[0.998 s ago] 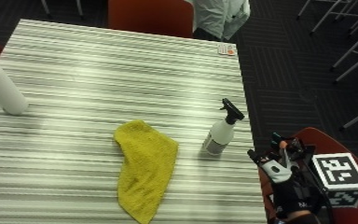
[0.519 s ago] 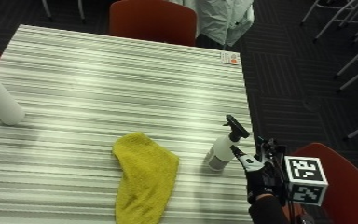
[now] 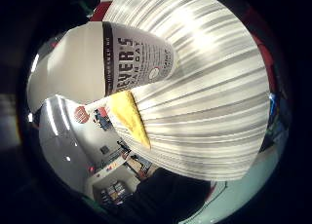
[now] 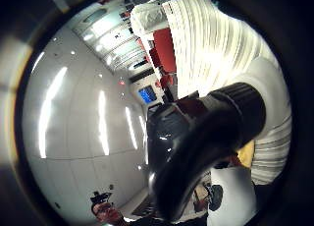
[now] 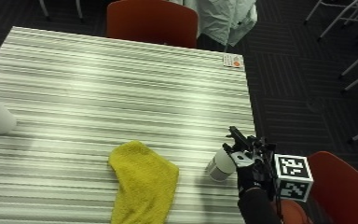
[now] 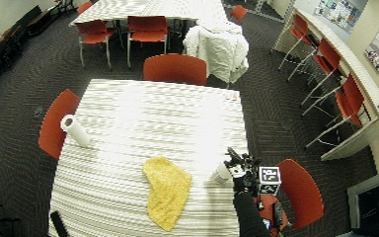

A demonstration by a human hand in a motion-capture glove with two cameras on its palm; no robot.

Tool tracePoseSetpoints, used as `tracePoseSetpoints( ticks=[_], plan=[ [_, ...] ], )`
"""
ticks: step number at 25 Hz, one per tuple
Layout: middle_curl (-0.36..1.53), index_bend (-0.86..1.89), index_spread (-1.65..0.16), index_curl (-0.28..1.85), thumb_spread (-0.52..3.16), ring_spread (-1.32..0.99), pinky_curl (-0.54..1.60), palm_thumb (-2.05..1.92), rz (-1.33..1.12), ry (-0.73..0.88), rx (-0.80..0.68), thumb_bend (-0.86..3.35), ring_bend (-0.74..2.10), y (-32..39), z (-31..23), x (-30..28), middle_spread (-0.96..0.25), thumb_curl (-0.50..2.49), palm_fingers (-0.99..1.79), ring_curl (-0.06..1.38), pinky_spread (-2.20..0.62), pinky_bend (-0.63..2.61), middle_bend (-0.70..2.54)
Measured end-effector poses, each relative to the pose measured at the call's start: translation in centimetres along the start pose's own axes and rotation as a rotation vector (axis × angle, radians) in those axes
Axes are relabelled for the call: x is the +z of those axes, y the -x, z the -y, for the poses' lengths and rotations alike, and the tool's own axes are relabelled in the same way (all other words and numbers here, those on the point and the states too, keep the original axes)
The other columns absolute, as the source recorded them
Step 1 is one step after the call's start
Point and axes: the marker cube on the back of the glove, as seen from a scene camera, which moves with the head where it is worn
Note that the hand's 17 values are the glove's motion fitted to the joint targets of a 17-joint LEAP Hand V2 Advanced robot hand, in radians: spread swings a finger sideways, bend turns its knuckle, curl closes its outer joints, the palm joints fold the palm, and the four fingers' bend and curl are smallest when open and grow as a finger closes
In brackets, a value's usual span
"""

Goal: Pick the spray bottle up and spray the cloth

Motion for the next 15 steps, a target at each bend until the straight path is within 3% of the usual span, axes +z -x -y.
tracePoseSetpoints(
  ticks=[15],
  plan=[
    [0.34,0.23,-0.35,0.32,0.99,0.08,0.34,1.06,0.057,0.017,-0.077,0.03,0.32,1.2,0.6,1.7,-0.03,0.59,0.24,0.32,0.15,0.40,0.21]
  ],
)
